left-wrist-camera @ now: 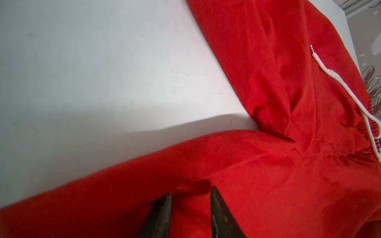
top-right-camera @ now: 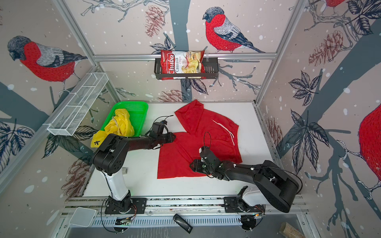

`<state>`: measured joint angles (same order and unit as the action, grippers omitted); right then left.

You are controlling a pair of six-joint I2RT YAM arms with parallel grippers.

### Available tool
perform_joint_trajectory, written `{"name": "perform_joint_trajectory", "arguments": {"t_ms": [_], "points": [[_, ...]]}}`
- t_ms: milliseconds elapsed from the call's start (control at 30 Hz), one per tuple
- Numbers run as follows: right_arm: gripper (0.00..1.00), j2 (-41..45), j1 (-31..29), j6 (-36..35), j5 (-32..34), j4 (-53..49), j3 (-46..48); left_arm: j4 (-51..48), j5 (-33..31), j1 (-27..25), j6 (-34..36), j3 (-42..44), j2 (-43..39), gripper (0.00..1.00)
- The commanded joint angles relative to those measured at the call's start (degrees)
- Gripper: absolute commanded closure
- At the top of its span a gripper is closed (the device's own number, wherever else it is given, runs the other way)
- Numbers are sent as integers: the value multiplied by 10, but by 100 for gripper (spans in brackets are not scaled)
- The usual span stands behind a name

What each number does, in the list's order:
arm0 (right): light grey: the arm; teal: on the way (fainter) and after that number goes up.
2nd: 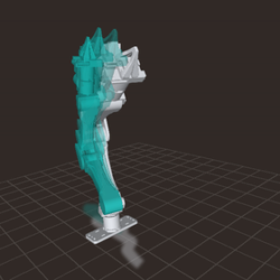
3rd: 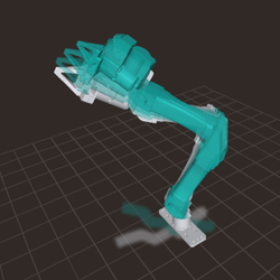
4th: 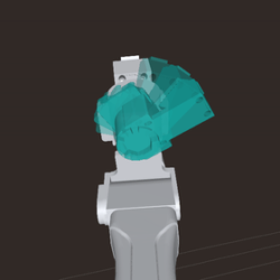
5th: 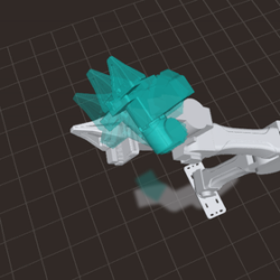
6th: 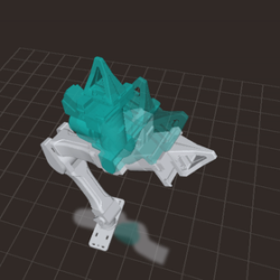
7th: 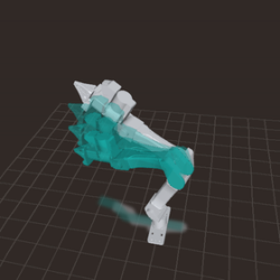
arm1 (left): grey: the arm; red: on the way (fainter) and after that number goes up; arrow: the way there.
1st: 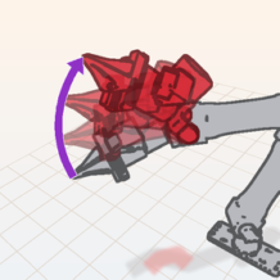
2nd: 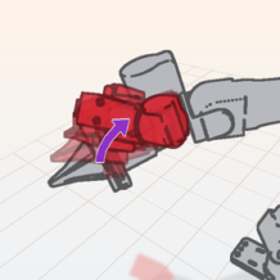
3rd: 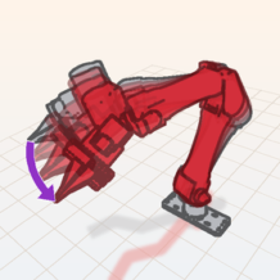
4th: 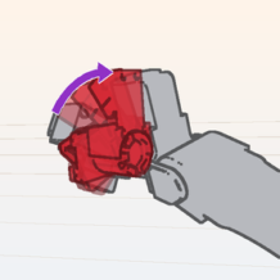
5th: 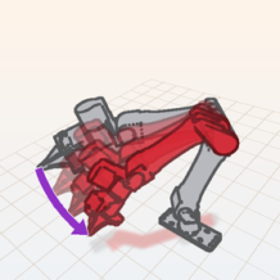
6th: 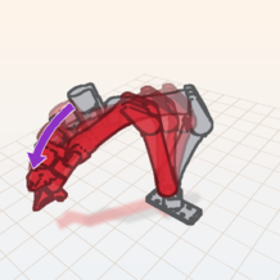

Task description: Fold and stack the shorts

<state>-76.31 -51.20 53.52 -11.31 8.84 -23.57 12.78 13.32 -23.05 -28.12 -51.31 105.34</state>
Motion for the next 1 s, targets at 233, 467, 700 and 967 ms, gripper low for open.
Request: {"name": "perform_joint_trajectory", "arguments": {"t_ms": [233,467,700,967], "points": [[38,48,120,-96,-41,-122,-134,-33,-1,2,-19,64,-151,55],[38,-109,284,-206,-142,-56,-301,-9,4,2,-37,108,-218,54],[40,-292,362,-230,-210,14,-438,21,8,4,-36,129,-222,54],[40,-475,381,-285,-186,13,-632,29,18,5,-37,129,-224,54]]}}
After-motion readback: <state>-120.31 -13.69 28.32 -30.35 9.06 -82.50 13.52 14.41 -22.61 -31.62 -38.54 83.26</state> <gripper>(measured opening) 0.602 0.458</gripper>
